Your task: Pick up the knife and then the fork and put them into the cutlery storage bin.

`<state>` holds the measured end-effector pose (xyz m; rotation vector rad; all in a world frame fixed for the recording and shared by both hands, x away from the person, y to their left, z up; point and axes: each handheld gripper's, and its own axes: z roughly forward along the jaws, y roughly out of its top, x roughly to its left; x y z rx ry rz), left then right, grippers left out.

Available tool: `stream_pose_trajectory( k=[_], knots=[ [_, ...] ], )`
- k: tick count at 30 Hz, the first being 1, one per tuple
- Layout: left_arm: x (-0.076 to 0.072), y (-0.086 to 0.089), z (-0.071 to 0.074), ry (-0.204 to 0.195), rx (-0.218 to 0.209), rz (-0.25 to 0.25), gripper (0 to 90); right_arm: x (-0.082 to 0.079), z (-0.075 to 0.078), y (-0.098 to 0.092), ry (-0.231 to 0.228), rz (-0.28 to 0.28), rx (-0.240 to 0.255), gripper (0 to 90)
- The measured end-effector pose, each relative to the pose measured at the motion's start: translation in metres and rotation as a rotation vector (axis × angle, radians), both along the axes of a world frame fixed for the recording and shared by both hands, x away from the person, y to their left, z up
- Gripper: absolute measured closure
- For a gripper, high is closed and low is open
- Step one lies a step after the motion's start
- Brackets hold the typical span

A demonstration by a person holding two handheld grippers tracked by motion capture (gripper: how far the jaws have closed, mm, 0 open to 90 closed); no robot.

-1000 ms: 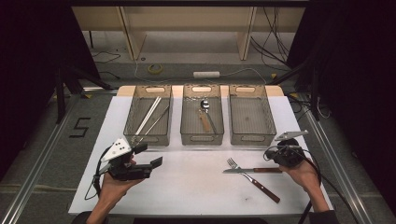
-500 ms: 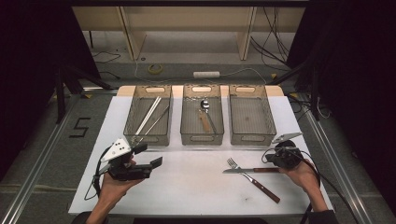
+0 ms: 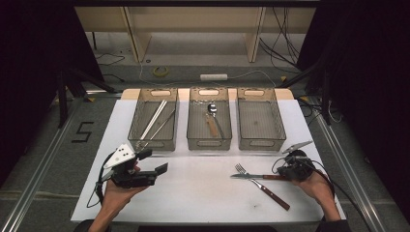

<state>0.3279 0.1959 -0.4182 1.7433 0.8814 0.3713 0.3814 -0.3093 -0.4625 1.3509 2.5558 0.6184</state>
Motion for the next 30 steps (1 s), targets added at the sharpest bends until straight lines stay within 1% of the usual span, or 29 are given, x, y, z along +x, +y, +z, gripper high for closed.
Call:
stream_pose_trajectory(
  k=[5, 8, 12, 18, 20, 24, 25, 27, 29, 30],
  knots=[
    [0.0, -0.001, 0.0, -0.003, 0.004, -0.001, 18.4, -0.014, 0.0, 0.005, 0.003, 0.025, -0.005, 90.0],
    [0.0, 0.0, 0.0, 0.0, 0.003, 0.001, 18.4, -0.022, 0.0, 0.01, 0.013, 0.046, -0.01, 90.0],
    [0.0, 0.0, -0.001, -0.002, 0.004, 0.001, 18.4, -0.032, 0.001, 0.014, 0.024, 0.058, -0.016, 90.0],
    [-0.001, 0.001, -0.001, -0.002, 0.002, 0.006, 18.4, -0.043, 0.002, 0.017, 0.044, 0.076, -0.01, 90.0],
    [-0.001, 0.001, -0.001, -0.002, 0.003, 0.006, 18.4, -0.047, 0.002, 0.019, 0.055, 0.092, -0.01, 90.0],
    [-0.001, 0.001, -0.001, -0.002, 0.005, 0.006, 18.4, -0.051, 0.002, 0.021, 0.061, 0.114, -0.014, 90.0],
    [-0.001, 0.001, -0.001, -0.002, 0.005, 0.006, 18.4, -0.051, 0.003, 0.021, 0.063, 0.112, -0.018, 90.0],
    [-0.001, 0.002, -0.001, -0.002, 0.005, 0.007, 18.4, -0.05, 0.005, 0.02, 0.043, 0.115, -0.023, 88.8],
    [-0.001, 0.002, -0.001, -0.002, 0.006, 0.007, 18.4, -0.05, 0.009, 0.019, 0.026, 0.111, -0.014, 83.2],
    [-0.001, 0.002, -0.001, -0.002, 0.006, 0.007, 18.4, -0.05, 0.011, 0.019, 0.016, 0.119, -0.004, 80.2]
  ],
)
